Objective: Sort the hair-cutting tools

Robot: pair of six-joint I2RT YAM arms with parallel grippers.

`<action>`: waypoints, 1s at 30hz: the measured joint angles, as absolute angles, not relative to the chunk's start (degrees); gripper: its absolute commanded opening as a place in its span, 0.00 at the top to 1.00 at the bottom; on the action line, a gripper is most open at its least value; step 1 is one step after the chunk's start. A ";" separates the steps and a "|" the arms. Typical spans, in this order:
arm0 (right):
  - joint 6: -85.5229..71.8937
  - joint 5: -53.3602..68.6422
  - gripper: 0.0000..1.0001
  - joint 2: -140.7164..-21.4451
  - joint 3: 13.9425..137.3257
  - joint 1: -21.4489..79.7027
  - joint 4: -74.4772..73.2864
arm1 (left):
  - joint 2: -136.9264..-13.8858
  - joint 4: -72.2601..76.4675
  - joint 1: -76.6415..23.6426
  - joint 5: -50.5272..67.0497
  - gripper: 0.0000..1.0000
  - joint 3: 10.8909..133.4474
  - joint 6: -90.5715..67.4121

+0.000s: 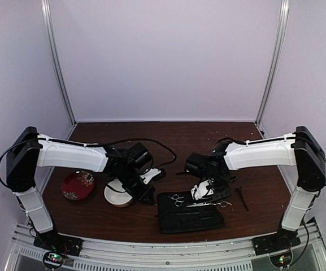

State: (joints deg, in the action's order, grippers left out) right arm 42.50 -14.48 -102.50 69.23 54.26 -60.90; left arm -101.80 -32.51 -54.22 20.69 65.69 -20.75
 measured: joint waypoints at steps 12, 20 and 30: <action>44.88 -16.95 1.00 -98.30 66.22 53.98 -60.86 | -103.00 -31.51 -54.22 21.30 1.00 65.69 -20.75; 44.86 -17.04 1.00 -99.07 65.76 53.98 -60.55 | -103.46 -31.27 -54.22 22.41 1.00 65.69 -20.75; 44.93 -17.10 1.00 -101.43 66.30 53.87 -59.31 | -103.94 -30.96 -54.22 23.33 1.00 65.69 -20.75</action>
State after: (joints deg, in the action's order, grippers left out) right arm 44.93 -17.10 -101.43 66.30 53.87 -59.31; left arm -103.94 -30.96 -54.22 23.33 65.69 -20.75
